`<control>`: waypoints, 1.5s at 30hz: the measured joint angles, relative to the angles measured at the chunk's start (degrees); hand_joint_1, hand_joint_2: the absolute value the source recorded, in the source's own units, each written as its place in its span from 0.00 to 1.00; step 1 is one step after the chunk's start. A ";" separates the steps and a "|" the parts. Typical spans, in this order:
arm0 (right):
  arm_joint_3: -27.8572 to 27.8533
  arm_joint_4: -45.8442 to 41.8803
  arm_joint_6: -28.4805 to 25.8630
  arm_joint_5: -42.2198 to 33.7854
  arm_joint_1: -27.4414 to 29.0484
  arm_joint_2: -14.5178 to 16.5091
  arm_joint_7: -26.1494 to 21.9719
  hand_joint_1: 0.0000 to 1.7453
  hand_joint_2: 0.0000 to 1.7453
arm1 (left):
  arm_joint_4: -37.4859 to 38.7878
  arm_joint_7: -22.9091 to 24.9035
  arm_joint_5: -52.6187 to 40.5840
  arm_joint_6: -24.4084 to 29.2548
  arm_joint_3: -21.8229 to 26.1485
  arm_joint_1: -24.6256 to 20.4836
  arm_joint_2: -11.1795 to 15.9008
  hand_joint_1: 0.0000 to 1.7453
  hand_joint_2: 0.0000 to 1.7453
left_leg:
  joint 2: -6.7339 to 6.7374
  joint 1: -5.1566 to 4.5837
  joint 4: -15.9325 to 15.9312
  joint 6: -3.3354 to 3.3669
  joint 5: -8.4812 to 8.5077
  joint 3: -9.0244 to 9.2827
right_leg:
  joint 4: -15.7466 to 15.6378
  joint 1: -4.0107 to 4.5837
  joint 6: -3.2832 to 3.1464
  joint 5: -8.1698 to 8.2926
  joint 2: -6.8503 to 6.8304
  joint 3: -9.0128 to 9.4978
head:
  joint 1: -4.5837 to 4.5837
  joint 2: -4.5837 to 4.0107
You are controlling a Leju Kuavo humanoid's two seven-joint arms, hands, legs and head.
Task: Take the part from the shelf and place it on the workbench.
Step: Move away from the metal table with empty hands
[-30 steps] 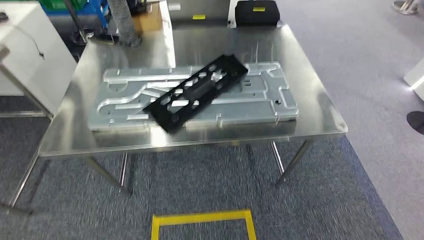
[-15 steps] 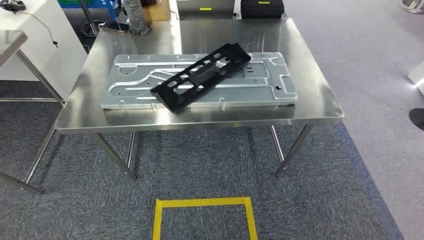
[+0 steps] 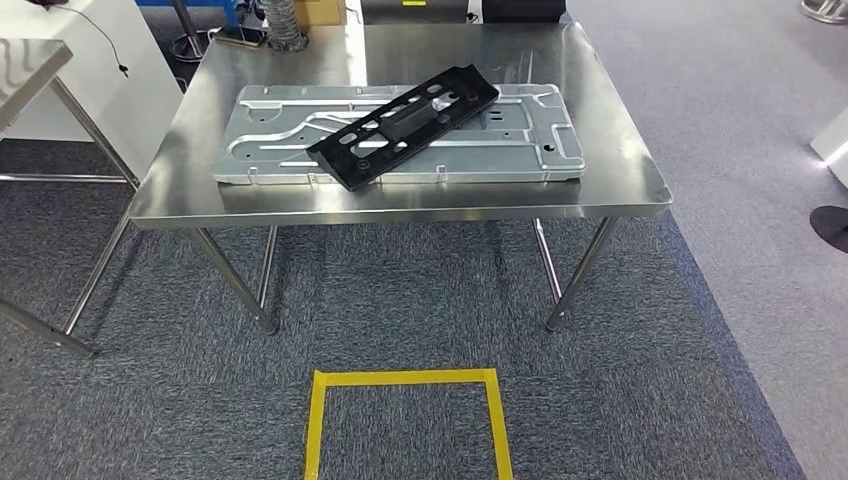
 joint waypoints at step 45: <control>0.96 0.53 8.30 2.13 -0.50 1.62 -1.61 0.00 0.00 | 0.02 0.89 0.49 0.37 0.05 0.00 -0.47 0.00 0.00 | 0.21 -0.15 0.64 0.57 4.78 -6.21 | -2.72 -0.17 0.13 -6.02 0.64 7.93 | -0.01 0.00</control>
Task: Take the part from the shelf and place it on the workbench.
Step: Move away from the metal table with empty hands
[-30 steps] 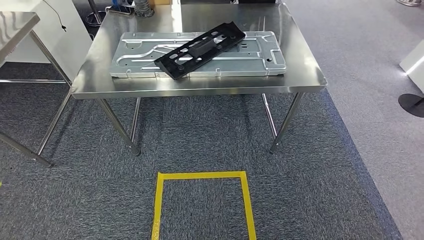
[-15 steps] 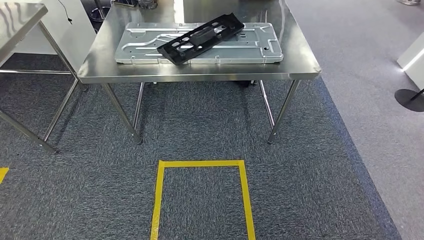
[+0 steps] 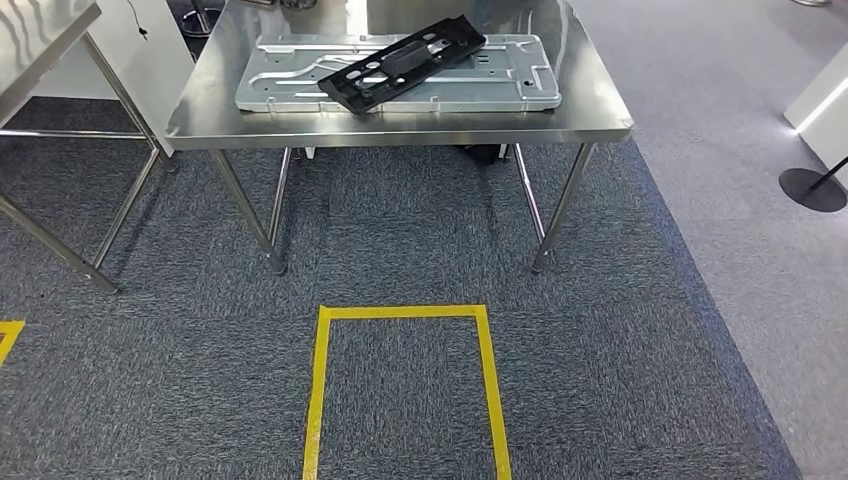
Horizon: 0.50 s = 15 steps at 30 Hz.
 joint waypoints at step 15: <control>-0.87 -0.04 -0.96 -1.58 0.02 -0.13 1.37 0.00 0.50 | 0.10 3.77 0.05 0.08 0.16 0.04 -0.38 0.00 1.00 | -0.56 1.48 1.86 -1.72 -3.23 1.23 | 3.05 0.43 -0.82 0.48 0.10 -3.59 | 0.02 0.00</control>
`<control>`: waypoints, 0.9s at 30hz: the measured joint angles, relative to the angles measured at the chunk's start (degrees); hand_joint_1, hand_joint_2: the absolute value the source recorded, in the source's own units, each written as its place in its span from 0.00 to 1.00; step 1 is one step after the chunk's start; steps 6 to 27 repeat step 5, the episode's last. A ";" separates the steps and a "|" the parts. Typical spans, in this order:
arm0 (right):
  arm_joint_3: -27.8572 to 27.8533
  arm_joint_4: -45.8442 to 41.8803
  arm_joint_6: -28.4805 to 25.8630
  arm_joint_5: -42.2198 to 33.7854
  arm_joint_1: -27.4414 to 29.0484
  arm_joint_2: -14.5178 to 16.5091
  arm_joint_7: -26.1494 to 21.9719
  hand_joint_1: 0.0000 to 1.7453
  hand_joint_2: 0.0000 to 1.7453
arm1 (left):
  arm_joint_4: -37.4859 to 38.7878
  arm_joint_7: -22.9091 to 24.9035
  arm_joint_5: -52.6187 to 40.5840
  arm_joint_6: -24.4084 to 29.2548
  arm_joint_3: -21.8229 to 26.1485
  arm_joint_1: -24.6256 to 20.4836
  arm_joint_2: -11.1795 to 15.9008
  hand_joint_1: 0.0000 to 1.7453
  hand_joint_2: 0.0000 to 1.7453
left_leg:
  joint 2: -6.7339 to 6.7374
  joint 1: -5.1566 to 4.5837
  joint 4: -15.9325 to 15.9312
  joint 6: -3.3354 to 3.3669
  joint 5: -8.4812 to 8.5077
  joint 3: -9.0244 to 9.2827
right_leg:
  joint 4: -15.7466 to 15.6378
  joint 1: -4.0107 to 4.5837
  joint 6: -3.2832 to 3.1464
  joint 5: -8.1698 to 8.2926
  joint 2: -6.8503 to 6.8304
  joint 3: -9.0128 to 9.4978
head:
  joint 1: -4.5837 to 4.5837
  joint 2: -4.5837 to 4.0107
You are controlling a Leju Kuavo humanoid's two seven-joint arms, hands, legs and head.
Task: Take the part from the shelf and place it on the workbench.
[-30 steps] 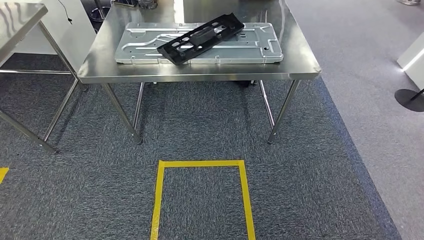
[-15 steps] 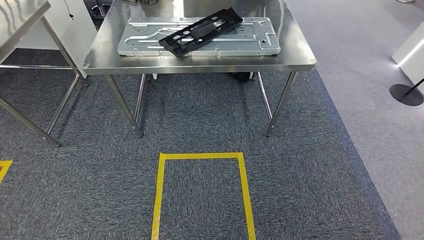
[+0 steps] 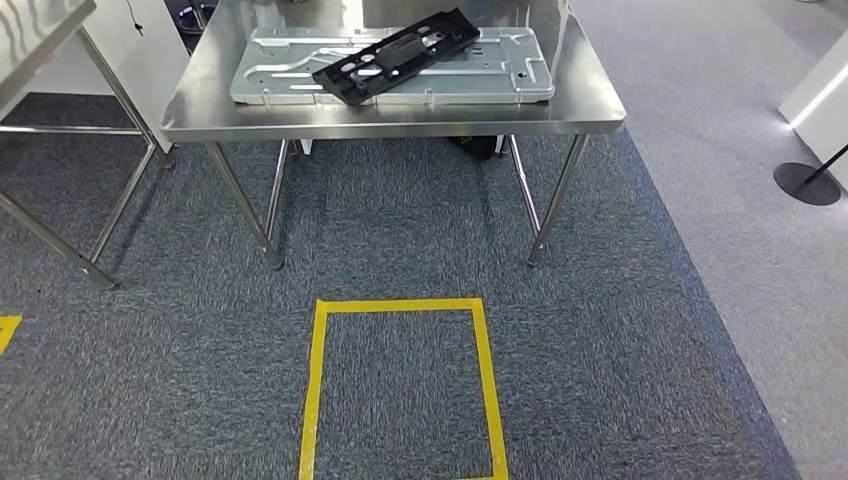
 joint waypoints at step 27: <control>-0.90 0.02 -0.30 -1.04 0.05 0.01 -0.76 0.00 1.00 | 0.01 0.20 0.50 -0.49 0.12 0.01 -0.02 0.00 1.00 | 0.01 -0.45 0.22 0.57 0.15 -0.33 | -0.19 -0.24 0.45 0.31 -0.04 -0.20 | 0.00 -0.01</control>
